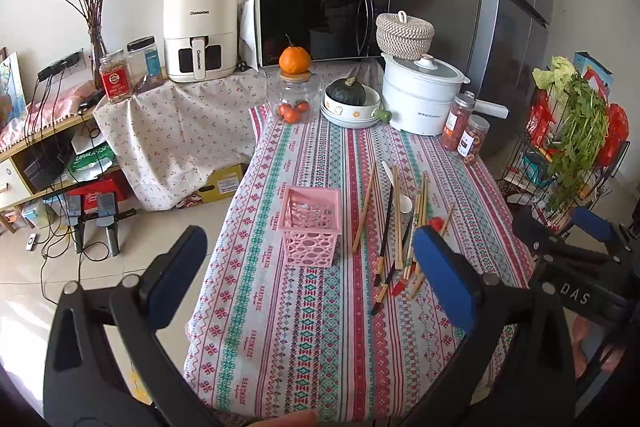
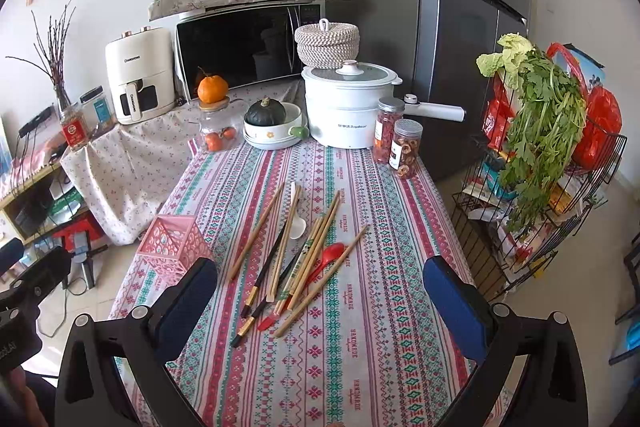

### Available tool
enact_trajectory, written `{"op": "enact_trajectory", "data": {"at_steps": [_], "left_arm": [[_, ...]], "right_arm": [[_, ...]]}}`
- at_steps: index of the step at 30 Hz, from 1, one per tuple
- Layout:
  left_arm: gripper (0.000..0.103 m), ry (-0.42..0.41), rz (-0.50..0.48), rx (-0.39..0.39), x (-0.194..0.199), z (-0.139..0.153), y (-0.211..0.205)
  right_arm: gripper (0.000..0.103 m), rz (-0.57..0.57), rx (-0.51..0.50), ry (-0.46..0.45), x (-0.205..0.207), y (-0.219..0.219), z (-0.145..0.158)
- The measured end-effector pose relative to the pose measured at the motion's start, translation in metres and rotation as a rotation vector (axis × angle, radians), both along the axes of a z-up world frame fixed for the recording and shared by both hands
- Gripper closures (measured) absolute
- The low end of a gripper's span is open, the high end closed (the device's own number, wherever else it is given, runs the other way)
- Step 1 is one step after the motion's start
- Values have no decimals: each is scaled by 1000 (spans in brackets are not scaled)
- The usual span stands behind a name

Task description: Organize utensils

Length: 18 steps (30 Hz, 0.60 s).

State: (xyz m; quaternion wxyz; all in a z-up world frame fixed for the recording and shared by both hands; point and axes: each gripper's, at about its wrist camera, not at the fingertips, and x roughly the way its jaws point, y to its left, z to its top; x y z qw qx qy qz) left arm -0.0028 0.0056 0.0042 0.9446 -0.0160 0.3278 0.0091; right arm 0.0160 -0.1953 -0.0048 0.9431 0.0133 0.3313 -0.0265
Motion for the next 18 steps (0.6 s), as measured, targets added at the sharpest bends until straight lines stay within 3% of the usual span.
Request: {"op": "enact_trajectory", "data": {"at_steps": [18], "left_arm": [[0,2,2,-1,-1,0,-1]], "right_arm": [[0,-7,5,5,1,-2,-2]]}}
